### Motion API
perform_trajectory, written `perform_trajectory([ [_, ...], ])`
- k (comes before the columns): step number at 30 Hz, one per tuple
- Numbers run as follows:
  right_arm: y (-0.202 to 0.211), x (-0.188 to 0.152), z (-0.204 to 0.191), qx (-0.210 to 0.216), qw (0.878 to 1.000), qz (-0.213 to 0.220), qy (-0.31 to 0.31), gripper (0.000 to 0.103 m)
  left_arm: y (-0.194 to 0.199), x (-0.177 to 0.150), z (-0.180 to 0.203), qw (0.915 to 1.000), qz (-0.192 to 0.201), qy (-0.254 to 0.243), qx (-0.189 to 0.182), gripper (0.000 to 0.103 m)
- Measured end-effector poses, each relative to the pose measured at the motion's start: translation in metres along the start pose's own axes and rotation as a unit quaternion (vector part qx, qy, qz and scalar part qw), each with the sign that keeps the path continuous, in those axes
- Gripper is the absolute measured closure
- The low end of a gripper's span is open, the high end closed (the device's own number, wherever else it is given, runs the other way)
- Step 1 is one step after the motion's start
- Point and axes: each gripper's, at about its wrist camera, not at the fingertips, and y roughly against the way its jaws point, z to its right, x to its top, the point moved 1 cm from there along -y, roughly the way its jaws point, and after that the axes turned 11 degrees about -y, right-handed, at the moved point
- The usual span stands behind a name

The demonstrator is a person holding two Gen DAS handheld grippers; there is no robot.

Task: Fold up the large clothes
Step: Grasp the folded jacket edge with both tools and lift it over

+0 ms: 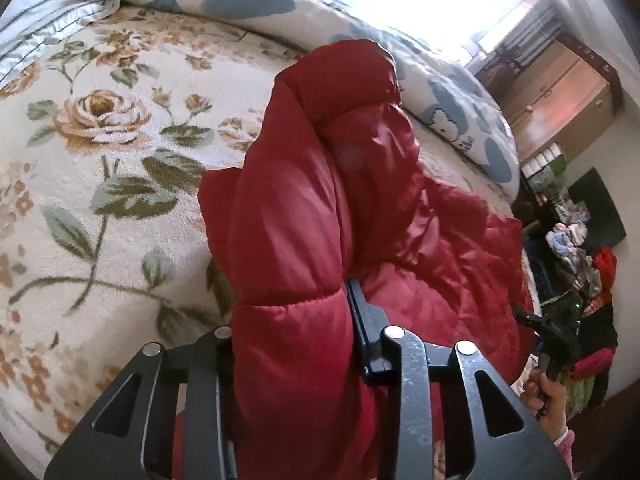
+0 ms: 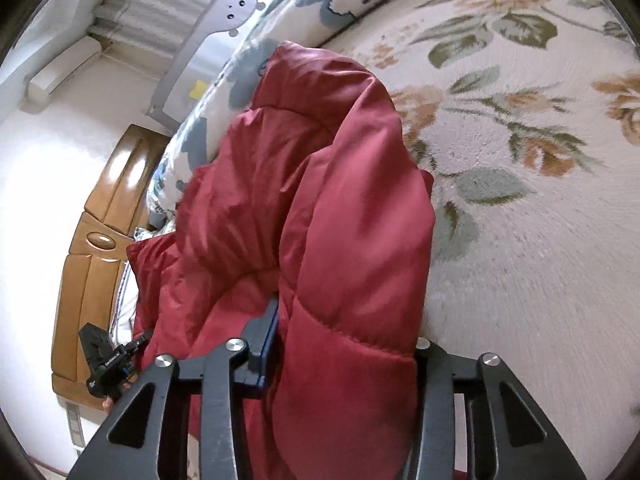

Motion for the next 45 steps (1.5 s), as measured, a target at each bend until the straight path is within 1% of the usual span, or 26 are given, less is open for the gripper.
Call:
perform_trajectory([
  [5, 0.027, -0.025, -0.007, 0.004, 1.000, -0.007, 0.011, 0.064, 0.032, -0.020, 0.011, 0.9999, 0.003, -0.005, -0.015, 0.072],
  [8, 0.044, -0.046, -0.009, 0.004, 1.000, -0.014, 0.020, 0.065, 0.052, -0.039, 0.017, 0.9997, 0.001, -0.008, -0.024, 0.072],
  [11, 0.062, -0.069, -0.003, 0.007, 1.000, -0.022, 0.021, 0.065, 0.070, -0.060, 0.018, 0.9992, -0.002, 0.001, -0.040, 0.073],
  [16, 0.085, -0.106, 0.010, 0.012, 0.999, -0.032, 0.007, 0.065, 0.096, -0.095, 0.026, 0.9987, -0.017, 0.001, -0.048, 0.073],
  [19, 0.093, -0.121, 0.016, 0.015, 0.999, -0.035, 0.000, 0.064, 0.107, -0.110, 0.030, 0.9985, -0.021, -0.002, -0.051, 0.073],
  [21, 0.094, -0.125, 0.020, 0.016, 0.999, -0.036, -0.005, 0.064, 0.113, -0.119, 0.031, 0.9984, -0.023, -0.006, -0.051, 0.073],
  [24, 0.094, -0.130, 0.028, 0.015, 0.999, -0.035, -0.008, 0.064, 0.110, -0.126, 0.029, 0.9986, -0.026, -0.010, -0.044, 0.073],
  [28, 0.089, -0.131, 0.035, 0.006, 1.000, -0.027, -0.010, 0.063, 0.097, -0.132, 0.022, 0.9992, -0.034, -0.011, -0.020, 0.073],
  [31, 0.084, -0.131, 0.039, 0.000, 1.000, -0.021, -0.010, 0.060, 0.087, -0.137, 0.017, 0.9993, -0.035, -0.012, -0.005, 0.071],
  [37, 0.073, -0.132, 0.051, -0.009, 1.000, -0.014, -0.020, 0.054, 0.072, -0.141, 0.013, 0.9993, -0.032, -0.014, 0.013, 0.066],
  [43, 0.069, -0.136, 0.054, -0.017, 1.000, -0.008, -0.018, 0.048, 0.066, -0.143, 0.015, 0.9986, -0.028, -0.024, 0.038, 0.060],
  [45, 0.069, -0.136, 0.054, -0.022, 1.000, -0.006, -0.016, 0.045, 0.066, -0.143, 0.017, 0.9979, -0.025, -0.029, 0.052, 0.054],
])
